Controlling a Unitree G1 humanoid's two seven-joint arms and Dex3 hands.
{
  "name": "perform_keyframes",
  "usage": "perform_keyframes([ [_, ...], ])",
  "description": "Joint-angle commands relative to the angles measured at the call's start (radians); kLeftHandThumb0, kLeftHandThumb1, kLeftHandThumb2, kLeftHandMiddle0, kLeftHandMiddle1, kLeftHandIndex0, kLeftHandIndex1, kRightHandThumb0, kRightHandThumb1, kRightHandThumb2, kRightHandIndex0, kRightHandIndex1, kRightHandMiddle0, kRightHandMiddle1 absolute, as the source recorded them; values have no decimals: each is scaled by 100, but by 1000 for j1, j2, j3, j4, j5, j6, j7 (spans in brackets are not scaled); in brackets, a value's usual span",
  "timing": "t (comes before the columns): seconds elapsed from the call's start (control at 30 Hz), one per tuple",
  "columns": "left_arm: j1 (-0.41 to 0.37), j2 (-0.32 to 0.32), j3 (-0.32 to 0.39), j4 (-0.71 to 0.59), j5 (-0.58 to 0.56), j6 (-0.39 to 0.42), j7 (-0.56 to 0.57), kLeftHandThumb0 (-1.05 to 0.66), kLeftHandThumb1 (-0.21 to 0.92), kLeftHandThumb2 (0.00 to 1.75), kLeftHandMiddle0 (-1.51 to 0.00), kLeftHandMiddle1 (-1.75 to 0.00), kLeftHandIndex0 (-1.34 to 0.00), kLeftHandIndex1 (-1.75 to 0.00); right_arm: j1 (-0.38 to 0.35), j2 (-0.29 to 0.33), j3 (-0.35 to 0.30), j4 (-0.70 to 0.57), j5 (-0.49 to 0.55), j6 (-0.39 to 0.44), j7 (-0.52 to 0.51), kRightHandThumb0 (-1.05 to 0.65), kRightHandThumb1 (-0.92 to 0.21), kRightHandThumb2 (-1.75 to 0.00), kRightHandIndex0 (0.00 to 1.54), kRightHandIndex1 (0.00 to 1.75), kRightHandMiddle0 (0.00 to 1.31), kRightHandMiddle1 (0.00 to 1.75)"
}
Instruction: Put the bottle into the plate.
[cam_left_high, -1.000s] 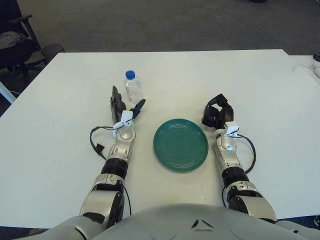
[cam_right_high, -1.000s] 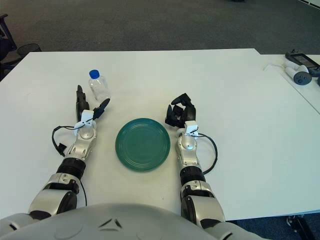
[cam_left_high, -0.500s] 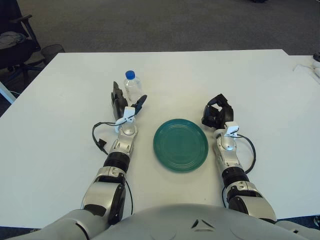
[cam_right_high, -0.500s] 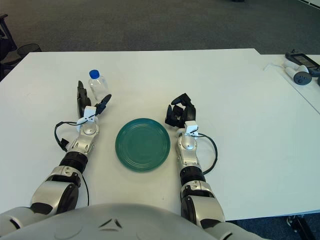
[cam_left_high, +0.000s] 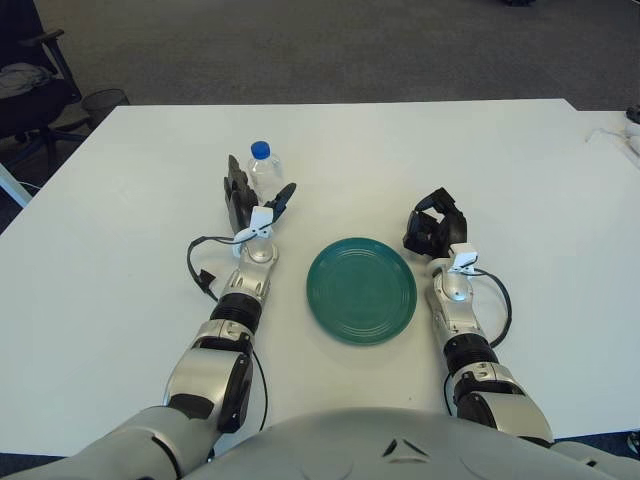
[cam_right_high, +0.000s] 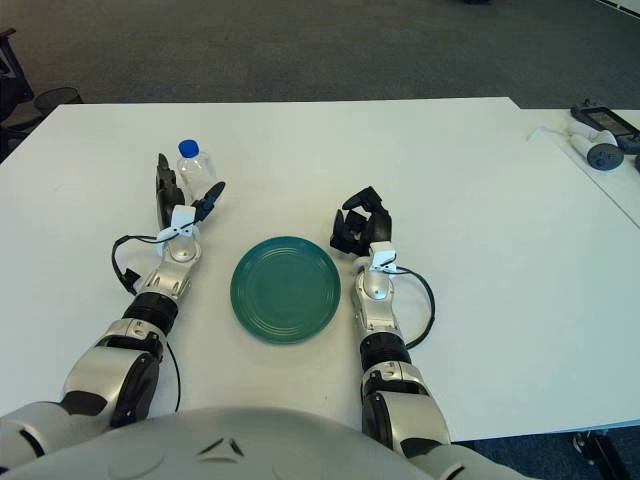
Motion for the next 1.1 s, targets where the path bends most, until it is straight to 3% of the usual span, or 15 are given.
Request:
perform_keyframes([
  [0.0,-41,14,5,45,-6,-18,7,-105,90,2,-1,-1,0,0,105,12,-15,112,33,23,6,-47,-30,-133,116,175,62,175],
  [0.47,-138,34,23,245,-33,-71,17,-105,92,4,-6,-2,0,0,105,20,-19,113,45,17,18,-48,-28,-135,117,175,63,175],
  [1.07,-189,39,34,319,-61,-74,24,-105,92,8,-12,-4,-3,-2,109,19,-15,113,36,27,8,-48,-29,-134,114,175,63,175],
])
